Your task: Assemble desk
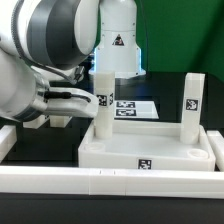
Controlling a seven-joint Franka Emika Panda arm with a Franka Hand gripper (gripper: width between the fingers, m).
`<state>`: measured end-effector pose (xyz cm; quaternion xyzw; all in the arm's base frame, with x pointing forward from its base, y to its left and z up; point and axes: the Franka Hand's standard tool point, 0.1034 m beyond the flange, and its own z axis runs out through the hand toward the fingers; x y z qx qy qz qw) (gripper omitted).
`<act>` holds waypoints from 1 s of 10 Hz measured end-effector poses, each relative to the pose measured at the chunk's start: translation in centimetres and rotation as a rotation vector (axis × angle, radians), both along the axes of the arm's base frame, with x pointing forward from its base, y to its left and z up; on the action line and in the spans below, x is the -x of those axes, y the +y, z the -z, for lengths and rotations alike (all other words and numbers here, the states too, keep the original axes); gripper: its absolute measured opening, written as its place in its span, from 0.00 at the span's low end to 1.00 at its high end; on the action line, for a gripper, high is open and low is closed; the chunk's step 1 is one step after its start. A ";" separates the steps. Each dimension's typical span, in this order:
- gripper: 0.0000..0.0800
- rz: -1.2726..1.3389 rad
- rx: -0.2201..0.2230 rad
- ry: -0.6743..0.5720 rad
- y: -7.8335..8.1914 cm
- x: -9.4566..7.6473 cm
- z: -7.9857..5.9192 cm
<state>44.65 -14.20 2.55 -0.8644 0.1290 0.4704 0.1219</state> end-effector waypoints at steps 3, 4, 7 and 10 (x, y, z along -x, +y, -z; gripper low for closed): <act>0.81 0.001 0.004 0.008 0.2 1.1 1.0; 0.81 0.003 0.004 0.015 0.2 1.3 1.3; 0.81 0.005 0.003 0.024 0.2 1.6 1.6; 0.67 0.005 0.003 0.025 0.2 1.6 1.6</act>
Offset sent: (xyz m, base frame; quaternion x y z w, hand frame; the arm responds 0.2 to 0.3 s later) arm -0.0117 0.0020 -0.0099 0.0034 -0.0043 0.0150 0.9999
